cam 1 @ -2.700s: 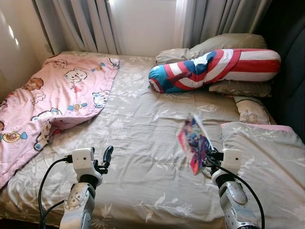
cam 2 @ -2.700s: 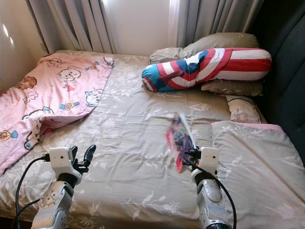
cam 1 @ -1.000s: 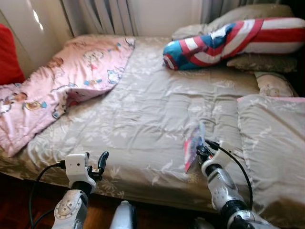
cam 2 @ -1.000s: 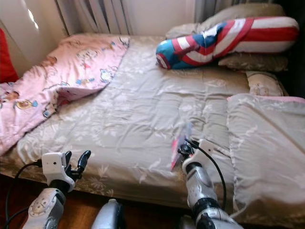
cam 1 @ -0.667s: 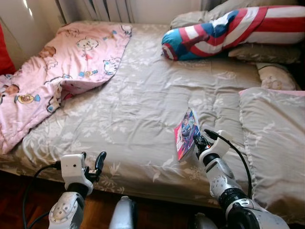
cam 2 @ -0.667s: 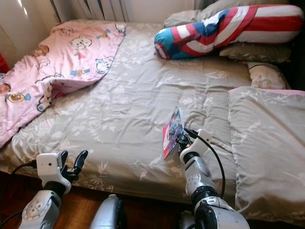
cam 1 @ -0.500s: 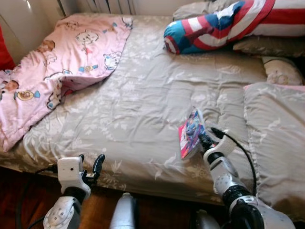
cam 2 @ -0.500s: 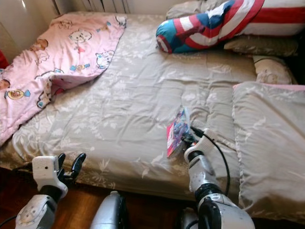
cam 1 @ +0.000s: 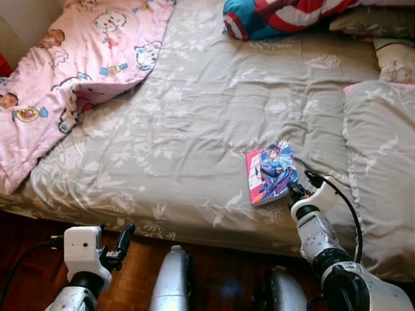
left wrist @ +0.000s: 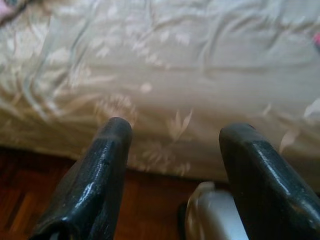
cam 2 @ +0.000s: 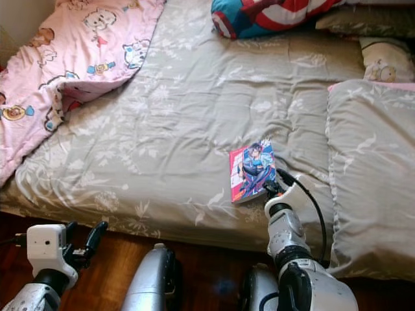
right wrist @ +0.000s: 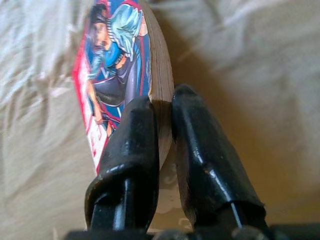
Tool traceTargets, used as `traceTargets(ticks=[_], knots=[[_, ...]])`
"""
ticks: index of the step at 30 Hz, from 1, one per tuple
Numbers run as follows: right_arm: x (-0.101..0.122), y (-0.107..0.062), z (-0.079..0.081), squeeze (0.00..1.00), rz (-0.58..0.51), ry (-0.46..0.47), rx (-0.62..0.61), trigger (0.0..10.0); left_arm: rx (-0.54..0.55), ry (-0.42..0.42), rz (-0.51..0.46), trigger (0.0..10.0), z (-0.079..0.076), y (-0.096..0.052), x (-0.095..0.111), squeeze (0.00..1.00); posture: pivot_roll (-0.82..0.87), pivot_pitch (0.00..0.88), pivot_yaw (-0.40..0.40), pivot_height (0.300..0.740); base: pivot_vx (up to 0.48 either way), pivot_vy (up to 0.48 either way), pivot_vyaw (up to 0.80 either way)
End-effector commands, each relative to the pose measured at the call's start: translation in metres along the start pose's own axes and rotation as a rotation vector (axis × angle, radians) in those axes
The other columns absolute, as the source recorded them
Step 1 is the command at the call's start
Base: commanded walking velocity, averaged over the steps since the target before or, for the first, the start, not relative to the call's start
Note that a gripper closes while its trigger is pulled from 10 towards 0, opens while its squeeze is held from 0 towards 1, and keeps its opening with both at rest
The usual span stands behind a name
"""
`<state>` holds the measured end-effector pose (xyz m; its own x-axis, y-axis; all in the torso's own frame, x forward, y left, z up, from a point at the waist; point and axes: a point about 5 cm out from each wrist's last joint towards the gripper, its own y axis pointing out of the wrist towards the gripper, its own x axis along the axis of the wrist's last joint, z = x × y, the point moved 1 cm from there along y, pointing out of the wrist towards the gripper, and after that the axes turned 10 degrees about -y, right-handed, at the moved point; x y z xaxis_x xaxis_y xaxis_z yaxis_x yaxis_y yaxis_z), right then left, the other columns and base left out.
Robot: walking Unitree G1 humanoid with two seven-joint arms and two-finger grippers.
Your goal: Clean up the room
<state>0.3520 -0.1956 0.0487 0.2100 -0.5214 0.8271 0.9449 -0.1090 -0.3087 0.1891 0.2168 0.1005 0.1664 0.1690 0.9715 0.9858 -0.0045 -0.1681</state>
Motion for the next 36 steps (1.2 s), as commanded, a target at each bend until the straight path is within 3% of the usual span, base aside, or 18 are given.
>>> traceTargets(ticks=[1, 5, 12, 21, 35, 36], knots=[[-0.012, -0.004, -0.008, 0.00, 0.038, 0.020, -0.045, 10.0, 0.021, -0.001, 0.030, 10.0, 0.006, -0.010, 0.000, 0.00, 0.28, 0.412, 0.120, 0.657, 0.000, 0.000, 0.00], [-0.014, -0.006, -0.016, 0.00, 0.020, 0.111, -0.091, 10.0, 0.025, 0.006, 0.048, 10.0, 0.007, -0.015, 0.000, 0.00, 0.28, 0.419, 0.123, 0.657, 0.000, 0.000, 0.00], [-0.013, -0.010, -0.026, 0.00, -0.033, 0.184, -0.148, 10.0, 0.026, 0.008, 0.059, 10.0, 0.006, -0.019, 0.001, 0.00, 0.29, 0.428, 0.130, 0.657, 0.000, 0.000, 0.00], [-0.017, -0.014, -0.036, 0.00, -0.045, 0.241, -0.194, 10.0, 0.025, 0.018, 0.070, 10.0, 0.006, -0.020, 0.002, 0.00, 0.29, 0.429, 0.131, 0.657, 0.000, 0.000, 0.00], [-0.018, -0.014, -0.037, 0.00, -0.052, 0.280, -0.204, 10.0, 0.027, 0.018, 0.076, 10.0, 0.005, -0.020, 0.001, 0.00, 0.29, 0.429, 0.126, 0.657, 0.000, 0.000, 0.00], [-0.020, -0.015, -0.036, 0.10, -0.043, 0.285, -0.200, 10.0, 0.027, 0.019, 0.077, 10.0, 0.005, -0.021, 0.001, 0.00, 0.29, 0.427, 0.124, 0.657, 0.000, 0.000, 0.00]])
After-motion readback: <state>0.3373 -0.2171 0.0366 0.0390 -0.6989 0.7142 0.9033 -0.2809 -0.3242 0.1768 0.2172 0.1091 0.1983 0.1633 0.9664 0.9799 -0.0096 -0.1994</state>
